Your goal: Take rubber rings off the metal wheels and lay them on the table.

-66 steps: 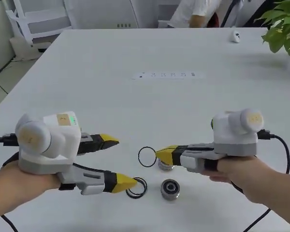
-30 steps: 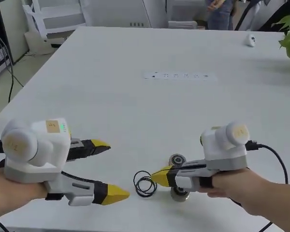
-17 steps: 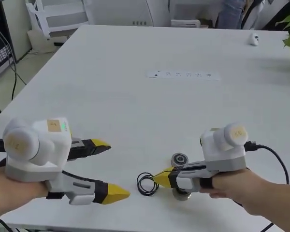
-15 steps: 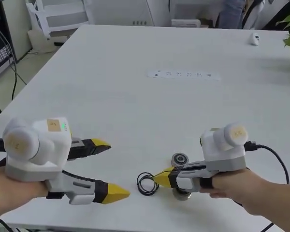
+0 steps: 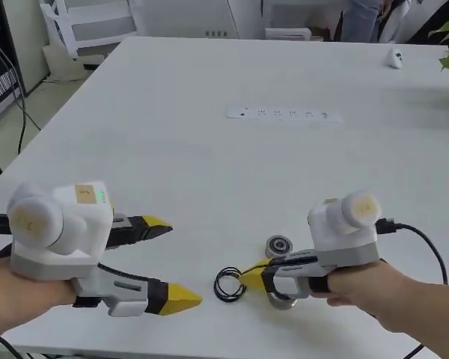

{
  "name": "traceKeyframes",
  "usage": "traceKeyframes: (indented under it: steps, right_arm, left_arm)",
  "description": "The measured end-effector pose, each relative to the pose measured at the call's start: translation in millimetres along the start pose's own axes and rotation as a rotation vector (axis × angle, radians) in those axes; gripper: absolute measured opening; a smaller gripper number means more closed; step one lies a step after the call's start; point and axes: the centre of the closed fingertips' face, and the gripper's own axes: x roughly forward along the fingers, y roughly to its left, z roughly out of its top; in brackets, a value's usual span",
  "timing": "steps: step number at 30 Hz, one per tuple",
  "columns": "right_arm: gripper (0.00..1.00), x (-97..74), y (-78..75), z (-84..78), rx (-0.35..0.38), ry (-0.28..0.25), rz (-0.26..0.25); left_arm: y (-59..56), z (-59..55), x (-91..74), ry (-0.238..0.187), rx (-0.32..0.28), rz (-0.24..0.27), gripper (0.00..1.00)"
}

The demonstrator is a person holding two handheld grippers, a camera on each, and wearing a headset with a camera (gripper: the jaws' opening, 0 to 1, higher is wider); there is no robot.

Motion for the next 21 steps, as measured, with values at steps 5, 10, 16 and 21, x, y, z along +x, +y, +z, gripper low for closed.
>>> traceKeyframes:
  steps: [5,10,16,21]
  right_arm:
    - [0.04,1.0,1.4,-0.3,-0.013,0.007,0.001]
    - [0.09,0.6,1.5,-2.3,-0.026,0.018,-0.003]
    - [0.17,-0.8,1.7,-2.0,-0.036,0.019,-0.008]
    - [0.22,-5.1,2.7,1.4,-0.040,0.008,-0.013]
  left_arm:
    - [0.4,-2.0,0.0,0.007,-0.004,-0.002,0.70]
    - [0.6,-1.7,0.4,0.010,-0.003,-0.003,0.70]
    - [-1.5,-1.1,1.2,0.015,0.002,-0.008,0.70]
    - [-3.2,0.2,1.0,0.017,0.003,-0.010,0.70]
